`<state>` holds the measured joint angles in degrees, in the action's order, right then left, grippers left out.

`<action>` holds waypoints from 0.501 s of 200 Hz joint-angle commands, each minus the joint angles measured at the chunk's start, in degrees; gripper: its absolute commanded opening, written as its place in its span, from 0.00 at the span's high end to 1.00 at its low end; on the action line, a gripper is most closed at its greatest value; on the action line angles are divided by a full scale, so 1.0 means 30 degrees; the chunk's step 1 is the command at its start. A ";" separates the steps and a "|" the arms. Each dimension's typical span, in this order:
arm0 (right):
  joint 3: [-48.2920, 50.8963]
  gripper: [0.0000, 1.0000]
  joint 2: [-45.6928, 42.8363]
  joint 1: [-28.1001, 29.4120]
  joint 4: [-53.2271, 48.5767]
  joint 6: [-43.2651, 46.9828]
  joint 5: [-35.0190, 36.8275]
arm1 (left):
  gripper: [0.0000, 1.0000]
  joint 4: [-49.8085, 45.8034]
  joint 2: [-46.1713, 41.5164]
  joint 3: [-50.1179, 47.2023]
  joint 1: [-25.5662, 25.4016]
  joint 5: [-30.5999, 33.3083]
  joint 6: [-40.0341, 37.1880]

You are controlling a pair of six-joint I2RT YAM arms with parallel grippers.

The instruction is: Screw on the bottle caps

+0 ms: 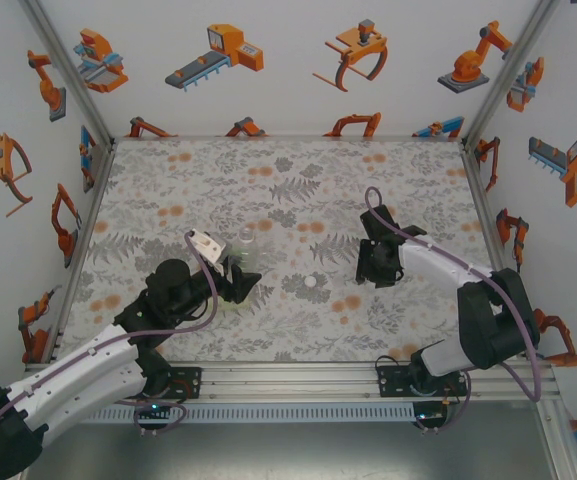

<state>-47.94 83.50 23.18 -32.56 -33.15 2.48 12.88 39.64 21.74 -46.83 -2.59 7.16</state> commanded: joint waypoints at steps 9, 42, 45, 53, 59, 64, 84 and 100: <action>0.0227 0.54 0.0114 -0.0135 -0.0281 0.0165 0.0433 | 1.00 0.0658 -0.0029 0.0659 0.0110 -0.0271 0.0340; 0.0237 0.53 0.0128 -0.0128 -0.0273 0.0175 0.0447 | 1.00 0.0656 -0.0112 0.0635 0.0111 -0.0276 0.0369; 0.0251 0.53 0.0116 -0.0134 -0.0280 0.0179 0.0449 | 1.00 0.0649 -0.0091 0.0635 0.0111 -0.0257 0.0394; 0.0256 0.53 0.0116 -0.0149 -0.0272 0.0180 0.0484 | 1.00 0.0656 -0.0102 0.0643 0.0089 -0.0243 0.0368; 0.0250 0.53 0.0114 -0.0155 -0.0308 0.0180 0.0491 | 1.00 0.0655 -0.0089 0.0635 0.0111 -0.0246 0.0372; 0.0260 0.53 0.0138 -0.0167 -0.0295 0.0180 0.0506 | 1.00 0.0633 -0.0078 0.0643 0.0104 -0.0247 0.0368; 0.0254 0.53 0.0202 -0.0164 -0.0336 0.0180 0.0521 | 1.00 0.0684 -0.0029 0.0646 0.0108 -0.0247 0.0368; 0.0252 0.53 0.0217 -0.0166 -0.0308 0.0180 0.0550 | 1.00 0.0663 -0.0029 0.0636 0.0097 -0.0262 0.0383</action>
<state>-47.68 83.57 23.05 -32.56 -33.15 2.68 12.88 39.68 21.74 -46.83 -2.59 7.22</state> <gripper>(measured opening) 0.466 0.583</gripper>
